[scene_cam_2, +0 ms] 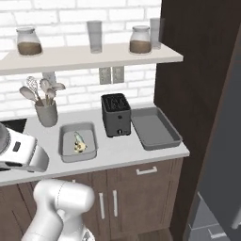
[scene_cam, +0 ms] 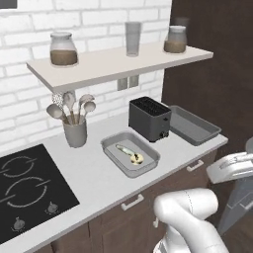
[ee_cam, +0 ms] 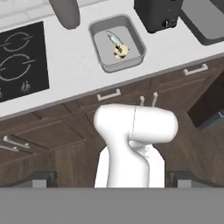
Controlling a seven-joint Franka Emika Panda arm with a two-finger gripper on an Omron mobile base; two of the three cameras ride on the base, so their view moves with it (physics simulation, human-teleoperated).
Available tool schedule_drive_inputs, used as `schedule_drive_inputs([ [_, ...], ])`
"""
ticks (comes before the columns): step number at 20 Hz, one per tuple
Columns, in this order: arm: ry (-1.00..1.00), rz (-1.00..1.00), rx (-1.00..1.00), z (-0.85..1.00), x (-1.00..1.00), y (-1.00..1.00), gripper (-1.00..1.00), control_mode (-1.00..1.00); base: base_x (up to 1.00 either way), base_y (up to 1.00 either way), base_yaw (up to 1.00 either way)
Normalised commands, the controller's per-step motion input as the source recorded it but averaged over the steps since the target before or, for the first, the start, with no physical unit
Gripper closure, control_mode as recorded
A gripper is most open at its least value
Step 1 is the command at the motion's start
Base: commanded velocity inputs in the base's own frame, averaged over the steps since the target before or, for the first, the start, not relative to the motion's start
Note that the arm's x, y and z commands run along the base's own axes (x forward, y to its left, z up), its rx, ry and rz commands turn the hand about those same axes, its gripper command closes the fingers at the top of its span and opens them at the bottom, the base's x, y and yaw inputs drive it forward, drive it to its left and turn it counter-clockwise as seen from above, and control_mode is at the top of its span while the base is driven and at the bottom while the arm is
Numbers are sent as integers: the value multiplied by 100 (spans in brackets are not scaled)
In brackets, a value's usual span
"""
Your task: Place one mushroom and one fish in each tupperware on the nearby counter, to pack two identical lunches.
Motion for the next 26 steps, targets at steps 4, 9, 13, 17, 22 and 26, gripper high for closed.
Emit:
schedule_drive_inputs([
  [4, 0, 0, 0, 0, 0, 0, -100, 100, -66, -32, -47],
  [9, 0, 0, 0, 0, 0, 0, -100, 100, -33, -35, -59],
  [13, 0, 0, 0, 0, 0, 0, -100, 100, -2, -18, -70],
  [17, 0, 0, 0, 0, 0, 0, -100, 100, -19, -28, -69],
  [22, 0, 0, 0, 0, 0, 0, -100, 100, -20, -34, -65],
  [26, 0, 0, 0, 0, 0, 0, -100, 100, -8, -56, -57],
])
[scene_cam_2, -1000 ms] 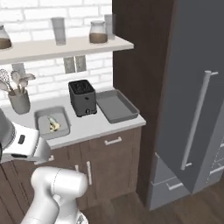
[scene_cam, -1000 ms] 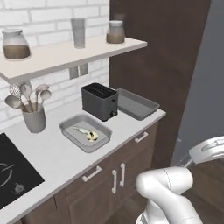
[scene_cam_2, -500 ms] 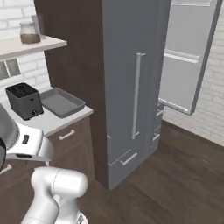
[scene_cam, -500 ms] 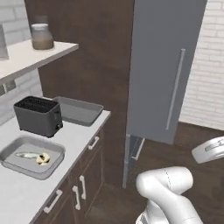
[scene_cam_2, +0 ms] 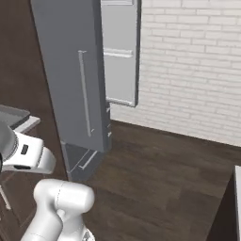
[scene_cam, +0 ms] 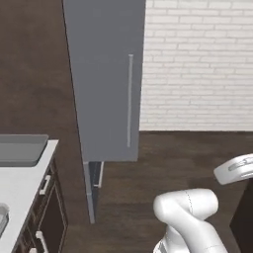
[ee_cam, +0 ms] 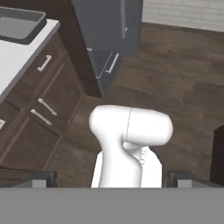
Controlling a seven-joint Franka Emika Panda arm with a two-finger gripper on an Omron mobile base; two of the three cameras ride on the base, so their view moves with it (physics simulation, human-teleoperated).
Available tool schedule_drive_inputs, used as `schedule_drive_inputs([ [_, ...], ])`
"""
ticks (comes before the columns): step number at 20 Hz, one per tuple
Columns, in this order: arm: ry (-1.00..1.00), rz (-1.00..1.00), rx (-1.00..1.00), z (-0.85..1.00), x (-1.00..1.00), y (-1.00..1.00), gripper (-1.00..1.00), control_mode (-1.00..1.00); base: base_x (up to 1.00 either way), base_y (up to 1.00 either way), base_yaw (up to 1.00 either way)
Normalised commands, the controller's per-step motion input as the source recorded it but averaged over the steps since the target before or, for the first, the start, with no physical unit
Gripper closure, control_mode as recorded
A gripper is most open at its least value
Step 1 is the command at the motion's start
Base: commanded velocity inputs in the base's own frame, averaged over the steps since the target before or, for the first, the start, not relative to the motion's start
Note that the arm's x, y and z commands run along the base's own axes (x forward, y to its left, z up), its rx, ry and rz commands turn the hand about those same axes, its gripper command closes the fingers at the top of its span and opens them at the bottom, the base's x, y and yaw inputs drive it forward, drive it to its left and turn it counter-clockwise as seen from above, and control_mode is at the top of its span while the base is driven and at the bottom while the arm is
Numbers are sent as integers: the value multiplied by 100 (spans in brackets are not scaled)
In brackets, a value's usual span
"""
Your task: Place one mushroom and one fish in each tupperware on the nearby counter, to pack two identical lunches.
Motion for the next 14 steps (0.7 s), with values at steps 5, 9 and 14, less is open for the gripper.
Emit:
schedule_drive_inputs([
  [5, 0, 0, 0, 0, 0, 0, -100, 100, -5, -52, -49],
  [9, 0, 0, 0, 0, 0, 0, -100, 100, 5, -28, -26],
  [14, 0, 0, 0, 0, 0, 0, -100, 100, 38, -53, -19],
])
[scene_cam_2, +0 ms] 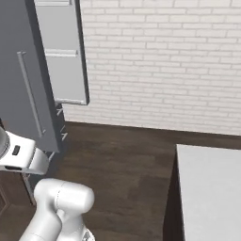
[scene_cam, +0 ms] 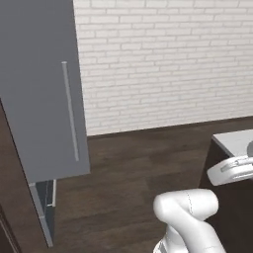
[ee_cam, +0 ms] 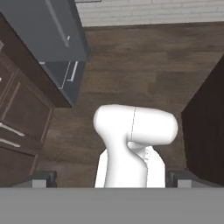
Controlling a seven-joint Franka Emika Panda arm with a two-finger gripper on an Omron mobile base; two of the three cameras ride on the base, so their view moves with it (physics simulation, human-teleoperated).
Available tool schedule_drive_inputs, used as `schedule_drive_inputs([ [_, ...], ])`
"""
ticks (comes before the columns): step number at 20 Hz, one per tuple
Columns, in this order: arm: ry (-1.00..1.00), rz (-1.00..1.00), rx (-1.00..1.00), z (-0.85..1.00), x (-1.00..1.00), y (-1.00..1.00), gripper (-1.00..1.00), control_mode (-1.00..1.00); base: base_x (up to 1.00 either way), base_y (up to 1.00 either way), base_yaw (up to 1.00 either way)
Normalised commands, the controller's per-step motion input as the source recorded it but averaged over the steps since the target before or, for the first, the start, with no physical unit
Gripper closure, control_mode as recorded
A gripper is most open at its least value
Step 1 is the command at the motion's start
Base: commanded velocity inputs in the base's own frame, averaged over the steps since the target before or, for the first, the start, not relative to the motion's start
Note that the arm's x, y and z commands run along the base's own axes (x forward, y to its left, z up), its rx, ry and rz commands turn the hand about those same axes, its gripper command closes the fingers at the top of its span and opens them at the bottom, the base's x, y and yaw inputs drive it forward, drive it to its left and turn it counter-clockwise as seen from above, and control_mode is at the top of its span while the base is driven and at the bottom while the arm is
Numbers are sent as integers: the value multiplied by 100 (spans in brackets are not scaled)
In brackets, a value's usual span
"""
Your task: Place one mushroom and one fish in each tupperware on the nearby counter, to pack two identical lunches.
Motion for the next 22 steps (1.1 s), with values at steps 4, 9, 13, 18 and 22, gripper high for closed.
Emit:
schedule_drive_inputs([
  [4, 0, 0, 0, 0, 0, 0, -100, 100, 23, -65, -4],
  [9, 0, 0, 0, 0, 0, 0, -100, 100, 24, -23, -1],
  [13, 0, 0, 0, 0, 0, 0, -100, 100, 39, 12, -12],
  [18, 0, 0, 0, 0, 0, 0, -100, 100, 75, 2, -14],
  [22, 0, 0, 0, 0, 0, 0, -100, 100, 86, 17, -11],
])
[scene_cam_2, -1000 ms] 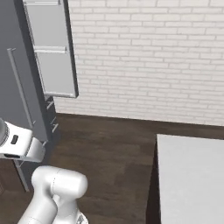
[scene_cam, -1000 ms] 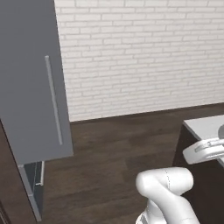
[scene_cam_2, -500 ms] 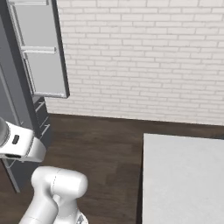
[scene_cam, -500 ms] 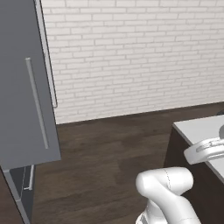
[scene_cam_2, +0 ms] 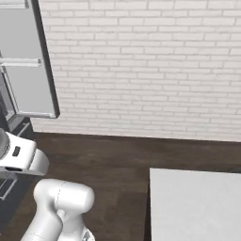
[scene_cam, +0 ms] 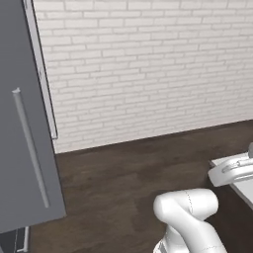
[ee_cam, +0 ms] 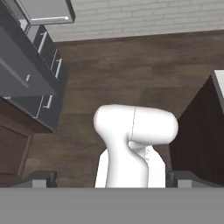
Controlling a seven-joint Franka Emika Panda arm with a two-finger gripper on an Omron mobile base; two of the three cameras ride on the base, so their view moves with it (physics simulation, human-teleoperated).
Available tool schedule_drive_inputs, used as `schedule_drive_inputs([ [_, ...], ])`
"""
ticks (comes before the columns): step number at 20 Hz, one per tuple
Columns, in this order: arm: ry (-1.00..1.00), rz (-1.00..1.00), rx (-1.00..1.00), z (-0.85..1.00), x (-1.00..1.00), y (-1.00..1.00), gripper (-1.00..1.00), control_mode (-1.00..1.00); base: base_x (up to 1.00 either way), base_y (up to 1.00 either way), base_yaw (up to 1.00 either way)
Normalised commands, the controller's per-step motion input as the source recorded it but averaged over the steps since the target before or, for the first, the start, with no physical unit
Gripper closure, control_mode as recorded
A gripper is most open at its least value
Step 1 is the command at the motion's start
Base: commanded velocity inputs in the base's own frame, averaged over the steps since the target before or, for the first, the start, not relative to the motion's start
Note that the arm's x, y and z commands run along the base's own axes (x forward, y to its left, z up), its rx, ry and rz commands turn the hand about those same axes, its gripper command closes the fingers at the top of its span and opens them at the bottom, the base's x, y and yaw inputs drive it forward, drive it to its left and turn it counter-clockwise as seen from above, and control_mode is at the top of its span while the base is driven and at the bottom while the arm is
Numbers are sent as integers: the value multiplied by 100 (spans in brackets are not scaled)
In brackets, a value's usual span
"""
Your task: Place one mushroom and one fish in each tupperware on the nearby counter, to pack two identical lunches.
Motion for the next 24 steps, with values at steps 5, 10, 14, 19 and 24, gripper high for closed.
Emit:
schedule_drive_inputs([
  [5, 0, 0, 0, 0, 0, 0, -100, 100, 100, 19, -1],
  [10, 0, 0, 0, 0, 0, 0, -100, 100, 100, 18, 0],
  [14, 0, 0, 0, 0, 0, 0, -100, 100, 100, 1, 4],
  [19, 0, 0, 0, 0, 0, 0, -100, 100, 100, 0, 5],
  [24, 0, 0, 0, 0, 0, 0, -100, 100, 98, 0, 7],
])
